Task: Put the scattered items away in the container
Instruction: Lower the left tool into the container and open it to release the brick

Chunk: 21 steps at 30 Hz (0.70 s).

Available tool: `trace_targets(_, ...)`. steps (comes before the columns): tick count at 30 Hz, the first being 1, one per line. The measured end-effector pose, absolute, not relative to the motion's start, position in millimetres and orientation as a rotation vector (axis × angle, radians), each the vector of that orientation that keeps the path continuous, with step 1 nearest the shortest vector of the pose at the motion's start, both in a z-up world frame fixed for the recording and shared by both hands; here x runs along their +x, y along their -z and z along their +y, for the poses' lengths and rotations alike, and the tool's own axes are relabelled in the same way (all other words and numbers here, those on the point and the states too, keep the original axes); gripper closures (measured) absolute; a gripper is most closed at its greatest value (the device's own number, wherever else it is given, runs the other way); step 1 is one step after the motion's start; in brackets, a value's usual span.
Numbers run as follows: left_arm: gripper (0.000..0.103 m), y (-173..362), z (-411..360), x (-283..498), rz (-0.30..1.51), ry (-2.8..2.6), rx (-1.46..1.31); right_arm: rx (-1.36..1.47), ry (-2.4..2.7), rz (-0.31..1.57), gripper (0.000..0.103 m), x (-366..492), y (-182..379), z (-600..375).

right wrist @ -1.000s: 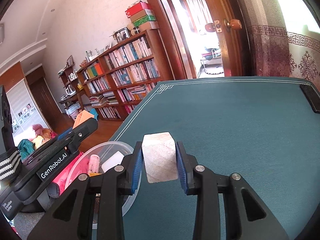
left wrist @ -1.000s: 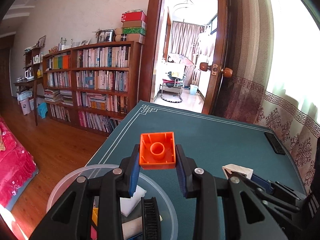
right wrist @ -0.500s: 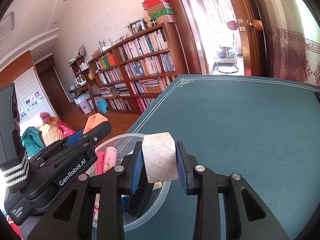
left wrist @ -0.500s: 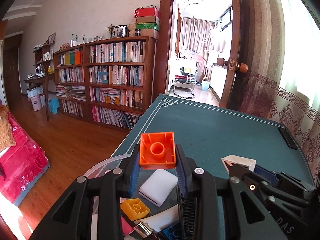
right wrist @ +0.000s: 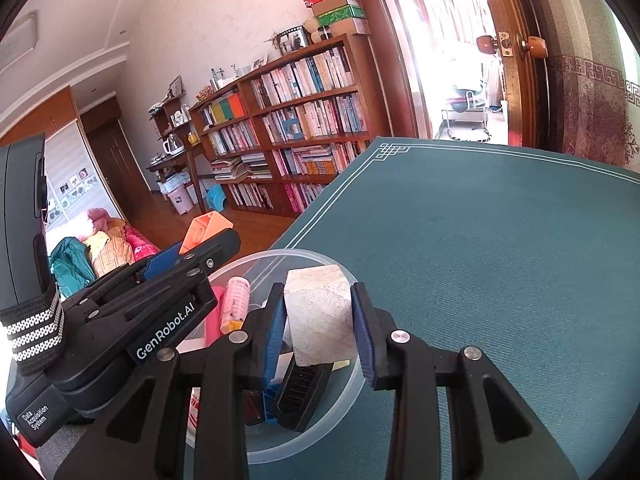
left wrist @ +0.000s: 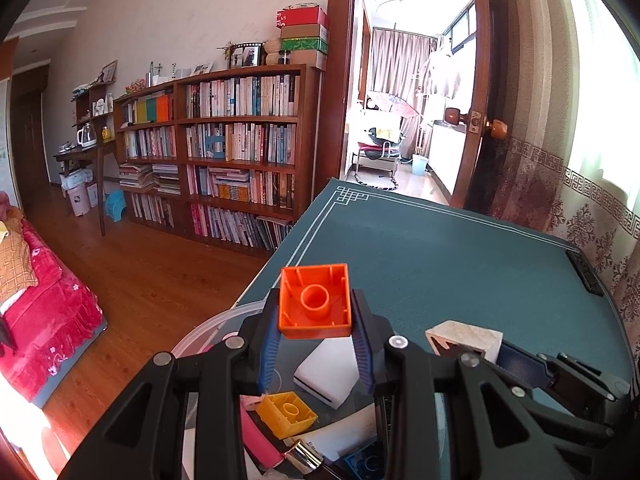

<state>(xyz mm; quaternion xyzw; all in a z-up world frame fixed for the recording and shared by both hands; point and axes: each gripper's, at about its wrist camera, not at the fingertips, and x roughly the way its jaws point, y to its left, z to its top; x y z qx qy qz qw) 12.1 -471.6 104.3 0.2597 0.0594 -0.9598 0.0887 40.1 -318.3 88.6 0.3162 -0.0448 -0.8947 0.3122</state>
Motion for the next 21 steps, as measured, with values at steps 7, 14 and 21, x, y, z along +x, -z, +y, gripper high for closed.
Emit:
trace_targets(7,0.067,-102.2,-479.1,15.0,0.162,2.827,0.782,0.830,2.360,-0.101,0.068,42.0,-86.6,-324.2)
trace_targets(14,0.067,-100.9,-482.2,13.8,0.160,2.814,0.790,0.842,2.361,-0.103,0.068,39.7,-83.8,-326.4)
trace_targets(21,0.057,-99.5,-481.9,14.2,0.158,2.806,0.798,0.856,2.360,-0.104,0.067,35.5,-80.9,-327.0)
